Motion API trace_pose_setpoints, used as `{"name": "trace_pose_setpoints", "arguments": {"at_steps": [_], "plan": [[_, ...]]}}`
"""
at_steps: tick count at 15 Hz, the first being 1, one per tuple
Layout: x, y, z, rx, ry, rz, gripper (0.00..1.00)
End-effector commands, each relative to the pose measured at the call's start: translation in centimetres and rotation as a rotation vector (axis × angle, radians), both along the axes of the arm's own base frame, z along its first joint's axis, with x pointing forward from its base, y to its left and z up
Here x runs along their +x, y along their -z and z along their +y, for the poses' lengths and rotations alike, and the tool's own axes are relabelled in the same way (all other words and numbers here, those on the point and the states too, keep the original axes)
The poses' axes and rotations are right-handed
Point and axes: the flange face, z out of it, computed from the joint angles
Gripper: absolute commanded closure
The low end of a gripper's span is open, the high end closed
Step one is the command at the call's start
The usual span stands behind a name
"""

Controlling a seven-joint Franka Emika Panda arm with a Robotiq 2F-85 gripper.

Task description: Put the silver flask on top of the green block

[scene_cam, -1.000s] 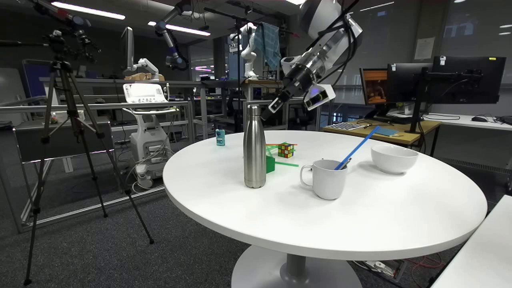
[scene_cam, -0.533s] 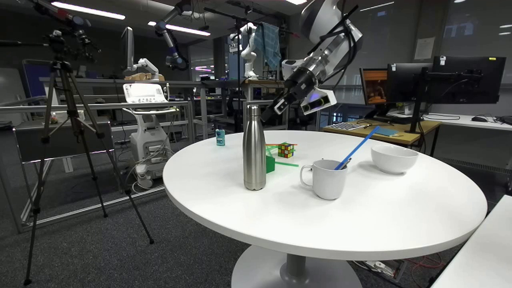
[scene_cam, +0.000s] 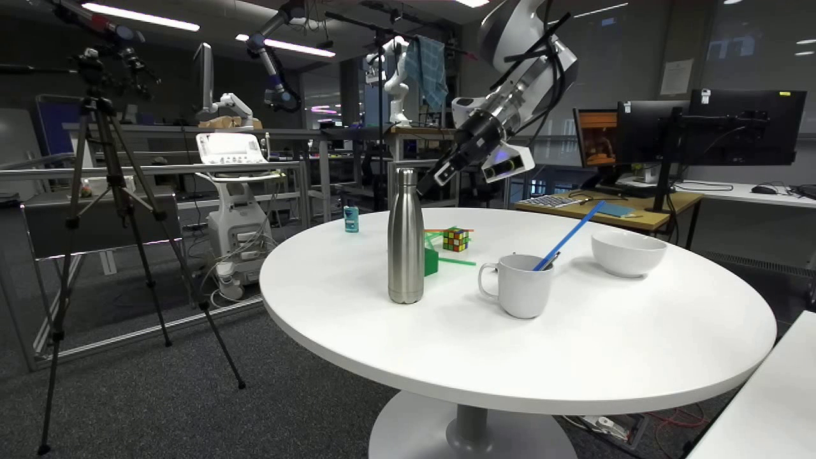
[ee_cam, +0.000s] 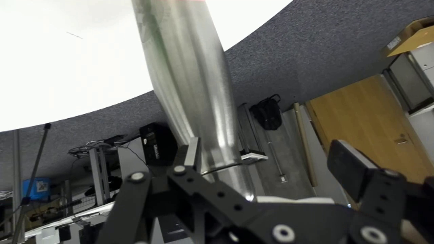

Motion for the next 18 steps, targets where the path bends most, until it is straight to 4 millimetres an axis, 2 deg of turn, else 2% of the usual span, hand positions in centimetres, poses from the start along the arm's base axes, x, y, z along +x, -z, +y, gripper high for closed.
{"name": "trace_pose_setpoints", "arguments": {"at_steps": [1,9,18], "plan": [[1.5,-0.2,-0.2,0.001,0.063,-0.026,0.0],[2.6,-0.3,-0.3,0.037,0.126,-0.04,0.0],[5.0,-0.9,0.6,0.069,0.13,-0.043,0.0]]}}
